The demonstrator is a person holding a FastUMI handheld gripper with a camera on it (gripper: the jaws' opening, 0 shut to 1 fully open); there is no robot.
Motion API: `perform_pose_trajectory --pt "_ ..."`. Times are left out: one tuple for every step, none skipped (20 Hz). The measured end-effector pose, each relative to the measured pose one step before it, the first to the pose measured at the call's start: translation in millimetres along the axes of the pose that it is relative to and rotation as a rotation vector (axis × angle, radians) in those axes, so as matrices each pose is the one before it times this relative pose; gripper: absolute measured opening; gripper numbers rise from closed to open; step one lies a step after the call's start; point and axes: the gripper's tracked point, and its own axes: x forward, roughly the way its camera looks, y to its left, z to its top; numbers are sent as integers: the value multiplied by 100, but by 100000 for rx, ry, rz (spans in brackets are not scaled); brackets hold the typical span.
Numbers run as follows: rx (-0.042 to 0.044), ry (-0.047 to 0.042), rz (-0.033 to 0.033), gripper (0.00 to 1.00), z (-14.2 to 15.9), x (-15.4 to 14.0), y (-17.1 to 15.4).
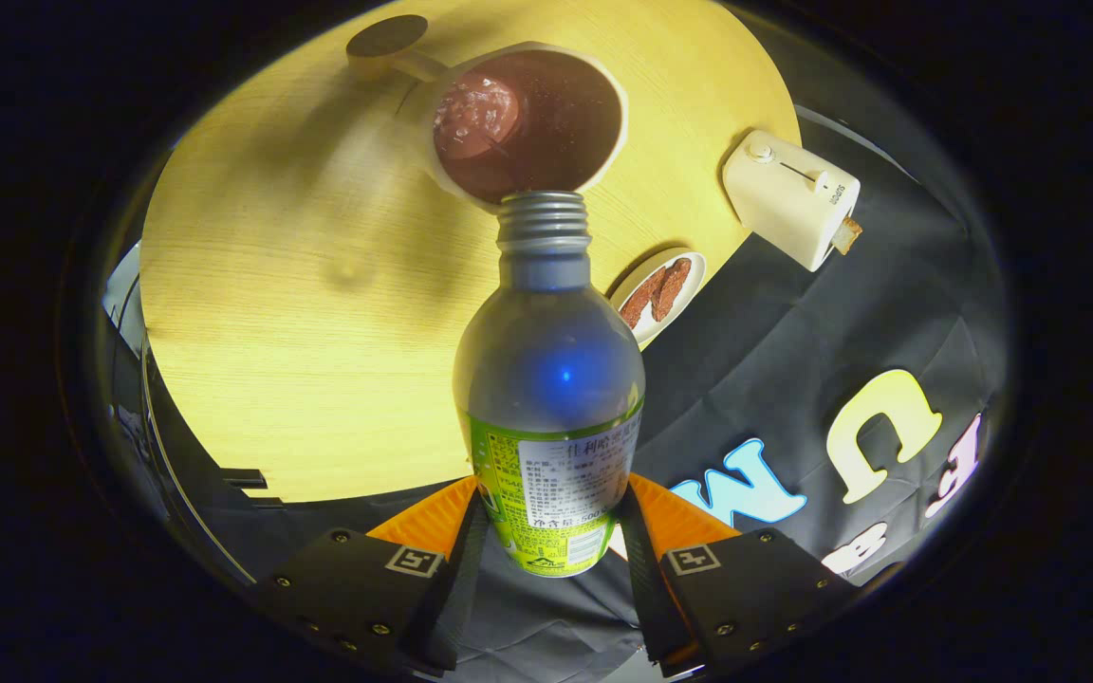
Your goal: Take the bottle from table, then pour the juice into the cup, finally place the bottle on the coaster
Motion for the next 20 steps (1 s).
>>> perform_pose_trajectory --pt "-43 -91 -142 70 2 -5 -18" --pt "-92 322 107 70 -6 -216 75" --pt "-154 473 -885 70 -82 -230 -103" --pt "239 -253 -104 70 32 -18 -118" --pt "370 78 473 70 49 -42 173" --pt "-202 124 -95 70 -33 -73 11" --pt "-43 128 -173 70 -3 -62 -64" --pt "354 -9 292 70 -69 -95 86" --pt "386 115 47 70 -10 -63 71" --pt "415 -135 -102 70 -80 -122 65" --pt "1091 -405 -117 70 -25 -148 51" --pt "1854 -577 1092 70 78 -58 409" --pt "2513 -964 1019 70 93 -201 387" --pt "1780 -1003 642 70 84 -147 358" --pt "1678 -1027 702 70 80 -115 477" --pt "1403 -1061 243 70 24 -6 325" --pt "1713 -554 -184 70 -8 -14 271" --pt "1757 -799 730 71 85 150 375" --pt "2671 -1381 693 71 152 93 473" --pt "2979 -1742 196 71 161 74 426"
